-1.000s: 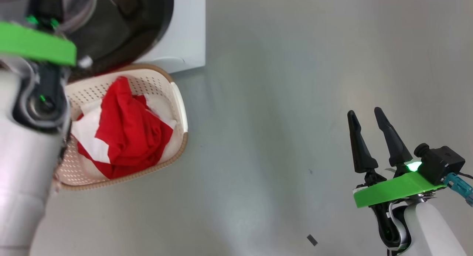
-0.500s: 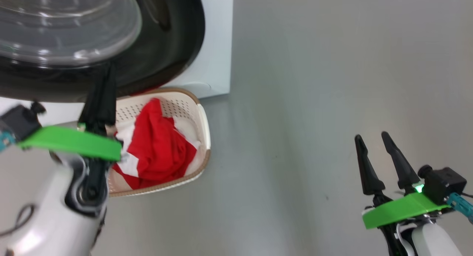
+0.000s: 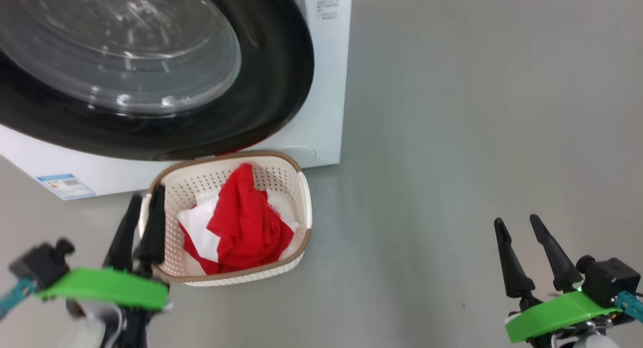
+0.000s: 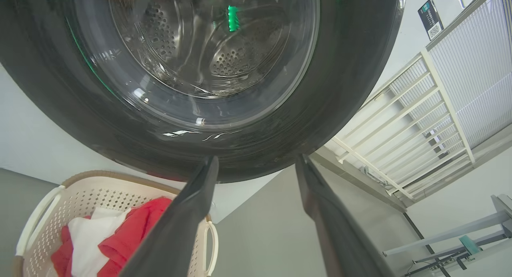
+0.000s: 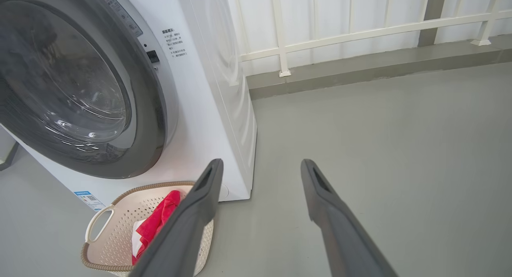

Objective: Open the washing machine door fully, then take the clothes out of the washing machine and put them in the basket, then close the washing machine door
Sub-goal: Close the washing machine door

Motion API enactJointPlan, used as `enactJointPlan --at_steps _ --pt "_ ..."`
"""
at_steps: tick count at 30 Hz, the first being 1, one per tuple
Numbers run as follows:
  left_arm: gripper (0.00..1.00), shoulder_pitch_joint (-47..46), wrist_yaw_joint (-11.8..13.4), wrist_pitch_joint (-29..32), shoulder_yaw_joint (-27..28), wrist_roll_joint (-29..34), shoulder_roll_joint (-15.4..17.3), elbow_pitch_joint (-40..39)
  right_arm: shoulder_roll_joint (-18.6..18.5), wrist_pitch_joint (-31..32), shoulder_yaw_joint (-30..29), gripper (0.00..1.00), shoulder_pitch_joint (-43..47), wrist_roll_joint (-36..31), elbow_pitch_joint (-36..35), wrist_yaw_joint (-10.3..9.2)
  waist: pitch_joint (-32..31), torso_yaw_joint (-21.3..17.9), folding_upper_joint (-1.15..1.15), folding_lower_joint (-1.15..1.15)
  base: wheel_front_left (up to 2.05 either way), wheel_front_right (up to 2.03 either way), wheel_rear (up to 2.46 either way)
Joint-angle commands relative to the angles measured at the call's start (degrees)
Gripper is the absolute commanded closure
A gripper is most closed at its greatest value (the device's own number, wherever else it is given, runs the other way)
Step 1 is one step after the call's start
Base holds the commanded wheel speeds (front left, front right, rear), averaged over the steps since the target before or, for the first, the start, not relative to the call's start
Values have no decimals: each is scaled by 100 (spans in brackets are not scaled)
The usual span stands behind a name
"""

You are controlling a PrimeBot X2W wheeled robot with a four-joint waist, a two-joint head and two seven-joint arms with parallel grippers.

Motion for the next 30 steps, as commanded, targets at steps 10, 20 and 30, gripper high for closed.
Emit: enactJointPlan --at_steps 10,20,30 --pt "0 1061 -37 -23 815 697 23 -374 -162 -36 58 0 353 -46 -73 37 -527 259 0 0 0 0 0" --pt "0 1796 -37 -23 1539 2044 -141 -650 -236 -36 23 0 632 -42 -97 37 -825 416 0 0 0 0 0" --pt "0 2288 -37 -23 2183 4205 -680 -1158 -228 -36 -10 0 827 -6 -160 37 -1001 485 0 0 0 0 0"
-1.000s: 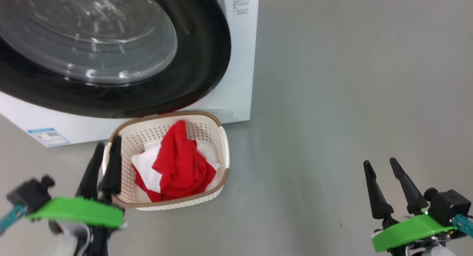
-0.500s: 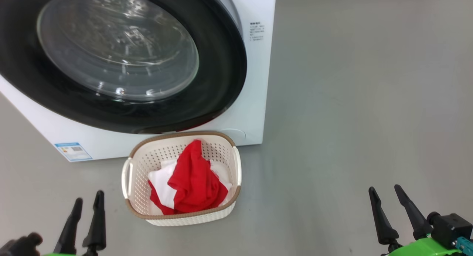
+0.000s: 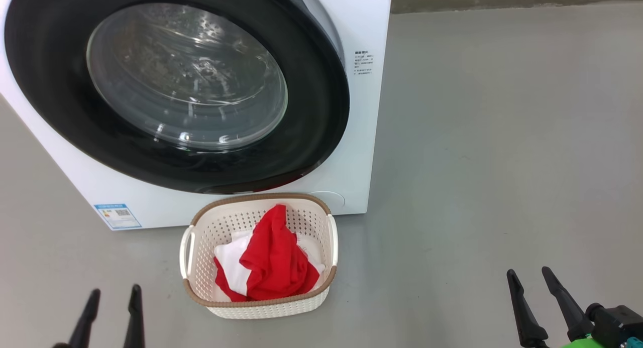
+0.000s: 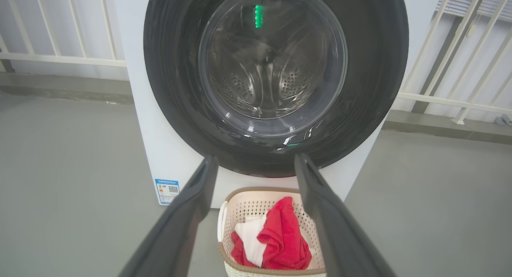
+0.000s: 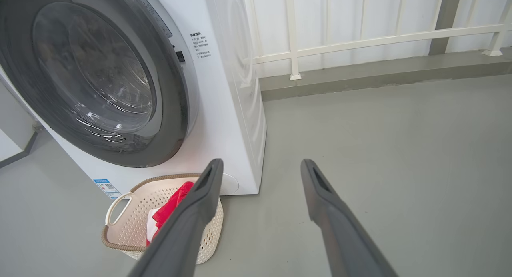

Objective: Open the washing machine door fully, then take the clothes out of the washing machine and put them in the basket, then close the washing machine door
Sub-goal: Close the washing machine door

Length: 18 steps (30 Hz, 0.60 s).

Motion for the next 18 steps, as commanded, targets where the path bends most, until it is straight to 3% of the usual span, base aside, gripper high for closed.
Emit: enactJointPlan --at_steps 1,16,18 --pt "0 -46 -31 -28 239 83 5 -137 -112 -37 108 0 -73 -5 -144 37 -7 2 0 0 0 0 0" --pt "0 -41 -31 -28 279 272 -197 -172 -68 -37 128 0 -116 -25 -185 37 59 56 0 0 0 0 0" --pt "0 -49 -31 -28 268 274 -205 -182 -59 -37 154 5 -139 -13 -189 37 65 70 0 0 0 0 0"
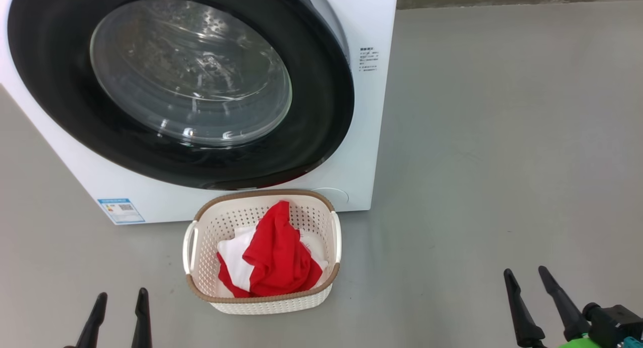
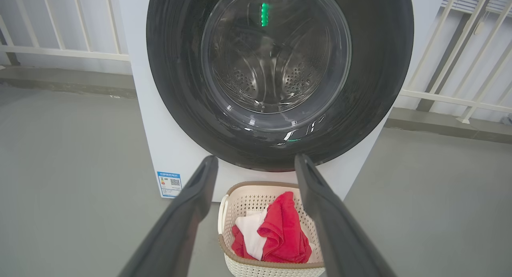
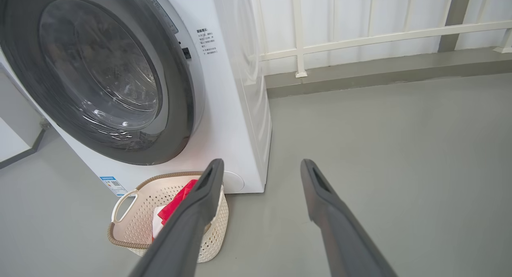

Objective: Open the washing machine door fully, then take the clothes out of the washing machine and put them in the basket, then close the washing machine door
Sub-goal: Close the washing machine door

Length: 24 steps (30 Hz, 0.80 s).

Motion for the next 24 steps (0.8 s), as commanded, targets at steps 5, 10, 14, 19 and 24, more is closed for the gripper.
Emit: enactJointPlan --at_steps 5,10,14,19,24 --pt "0 -210 -31 -28 120 49 -17 -197 -31 -36 282 100 -361 170 -159 37 59 124 0 0 0 0 0" --pt "0 -306 -31 -28 10 31 -111 -236 17 -36 518 100 -848 225 -99 37 194 294 0 0 0 0 0" --pt "0 -428 -31 -28 -91 18 -164 -256 31 -36 726 100 -1438 258 -54 37 358 453 0 0 0 0 0" --pt "0 -622 -31 -28 -176 -31 -200 -286 35 -36 985 100 -2257 285 58 37 606 680 0 0 0 0 0" --pt "0 -831 -31 -28 -298 -86 -217 -304 20 -36 1094 100 -3005 294 174 37 866 927 0 0 0 0 0"
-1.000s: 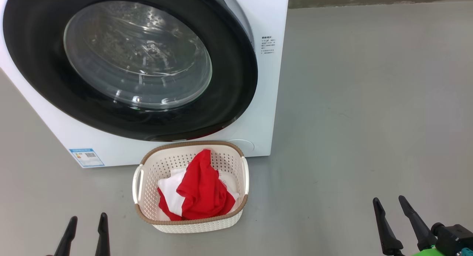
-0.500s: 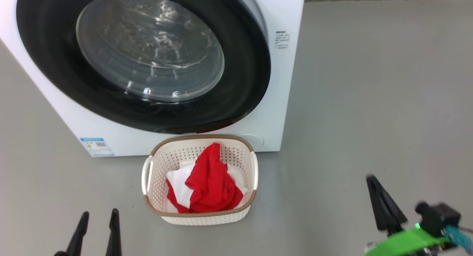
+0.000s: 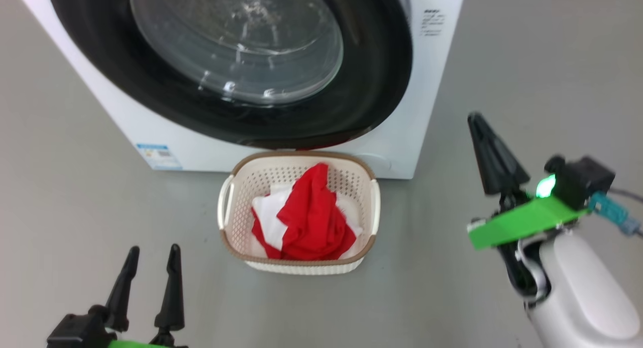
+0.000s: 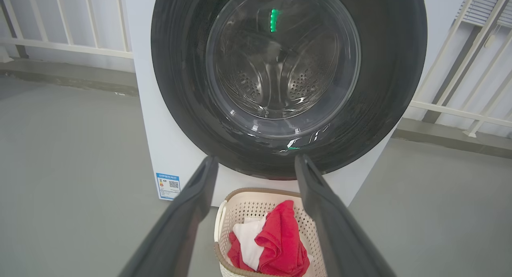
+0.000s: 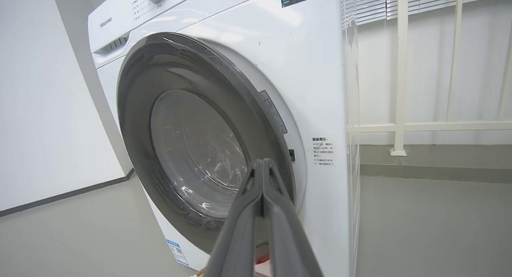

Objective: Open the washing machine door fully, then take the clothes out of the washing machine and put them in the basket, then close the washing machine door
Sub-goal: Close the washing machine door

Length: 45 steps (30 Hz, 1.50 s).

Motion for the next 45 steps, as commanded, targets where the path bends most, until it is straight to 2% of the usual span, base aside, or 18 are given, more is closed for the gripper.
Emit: enactJointPlan --at_steps 1,10,20,33,45 --pt "0 -223 -31 -28 126 -79 30 -171 -6 -36 120 100 -339 80 -85 37 281 266 0 0 0 0 0" --pt "0 -634 -31 -28 -167 -442 27 -201 -205 -36 41 100 -1407 -15 323 37 949 680 0 0 0 0 0" --pt "0 -1092 -31 -28 -541 -775 26 -172 -479 -36 129 100 -2123 -85 787 37 1561 1049 0 0 0 0 0" --pt "0 -1291 -31 -28 -723 -988 26 -183 -634 -36 243 100 -2710 -77 1040 37 1919 1275 0 0 0 0 0" --pt "0 -1531 -31 -28 -803 -1138 26 -236 -634 -36 -161 100 -3317 -134 1019 37 2302 1381 0 0 0 0 0"
